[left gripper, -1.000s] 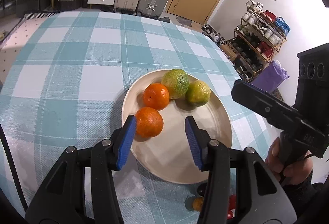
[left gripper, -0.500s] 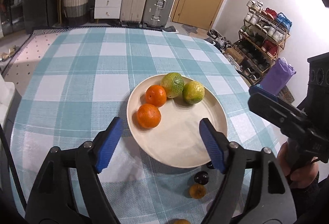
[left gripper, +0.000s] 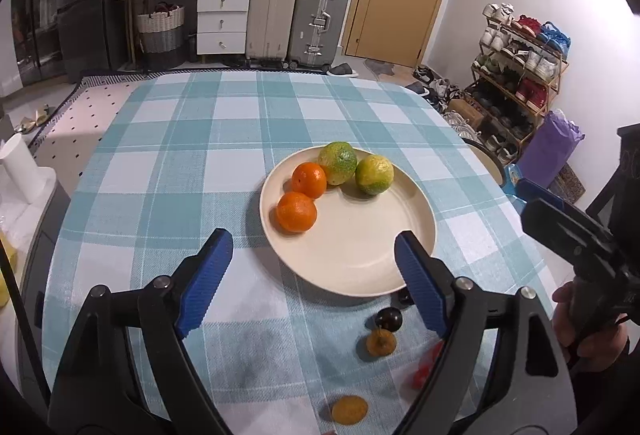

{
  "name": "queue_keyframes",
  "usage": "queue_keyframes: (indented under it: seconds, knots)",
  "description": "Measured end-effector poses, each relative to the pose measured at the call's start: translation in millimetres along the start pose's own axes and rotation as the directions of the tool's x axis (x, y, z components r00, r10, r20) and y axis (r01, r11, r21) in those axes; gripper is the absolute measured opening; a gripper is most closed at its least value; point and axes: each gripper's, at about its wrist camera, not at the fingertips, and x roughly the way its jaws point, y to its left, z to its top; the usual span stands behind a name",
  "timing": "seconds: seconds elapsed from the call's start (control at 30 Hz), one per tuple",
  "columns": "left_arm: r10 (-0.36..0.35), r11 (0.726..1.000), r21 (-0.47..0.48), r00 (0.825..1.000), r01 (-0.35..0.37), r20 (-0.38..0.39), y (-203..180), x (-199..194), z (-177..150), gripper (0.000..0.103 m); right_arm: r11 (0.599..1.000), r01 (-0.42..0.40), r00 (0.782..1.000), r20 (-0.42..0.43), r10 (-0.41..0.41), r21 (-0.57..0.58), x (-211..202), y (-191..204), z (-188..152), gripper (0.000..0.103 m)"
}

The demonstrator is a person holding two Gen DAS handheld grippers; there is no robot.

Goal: Organize fruits

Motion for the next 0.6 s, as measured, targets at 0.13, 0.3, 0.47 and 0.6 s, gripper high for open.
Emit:
queue_keyframes:
  seconds: [0.13,0.3,0.47,0.6]
  knots:
    - [0.017,1.0,0.003,1.0,-0.017,0.003,-1.6,-8.1,-7.5,0.084,1.0,0.007,1.0,0.014,-0.007,-0.013,-13.4,6.6,-7.8,0.103]
    - [0.041,0.999,-0.002,0.999,-0.041,0.015,-2.0,-17.9,-18.2,0.09,0.999,0.011,1.0,0.025,-0.01,-0.038,-25.8,14.9,-17.1,0.103]
    - [0.066,0.998,0.005,0.997,-0.066,0.042,-3.6,-27.4,-30.6,0.1,0.998,0.002,1.0,0.03,0.0,-0.063,-33.6,24.2,-28.5,0.103]
    - [0.068,0.997,0.027,0.996,-0.07,0.05,-6.5,-32.7,-40.7,0.102,0.997,0.012,0.999,0.038,-0.009,-0.07,-39.8,30.3,-36.6,0.103]
